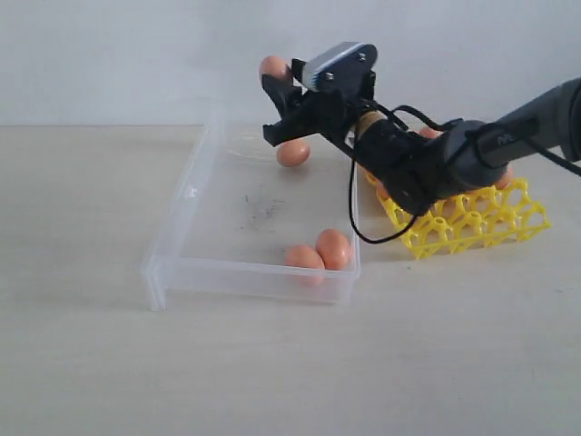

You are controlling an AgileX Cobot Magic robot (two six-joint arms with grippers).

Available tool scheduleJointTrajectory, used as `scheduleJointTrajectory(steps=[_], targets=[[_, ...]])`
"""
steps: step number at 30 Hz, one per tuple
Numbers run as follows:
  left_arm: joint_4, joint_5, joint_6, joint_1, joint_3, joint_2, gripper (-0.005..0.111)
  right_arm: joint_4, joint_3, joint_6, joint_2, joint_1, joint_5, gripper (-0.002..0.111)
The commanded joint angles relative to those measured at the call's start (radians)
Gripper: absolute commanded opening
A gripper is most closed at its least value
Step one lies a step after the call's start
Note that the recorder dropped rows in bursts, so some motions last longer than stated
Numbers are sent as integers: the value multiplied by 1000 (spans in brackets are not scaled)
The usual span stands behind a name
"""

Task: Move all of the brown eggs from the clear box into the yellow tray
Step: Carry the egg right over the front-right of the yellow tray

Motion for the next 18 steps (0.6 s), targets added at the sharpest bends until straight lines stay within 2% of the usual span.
scheduleJointTrajectory(steps=[1, 5, 12, 18], targets=[[3, -1, 4, 4, 4, -3, 4, -149, 96, 257, -48, -131, -149, 0], [3, -1, 4, 4, 4, -3, 4, -424, 147, 319, -108, -256, -149, 0], [3, -1, 4, 4, 4, -3, 4, -698, 259, 409, -210, -425, -149, 0], [3, -1, 4, 4, 4, -3, 4, -740, 351, 408, -219, -556, -149, 0]])
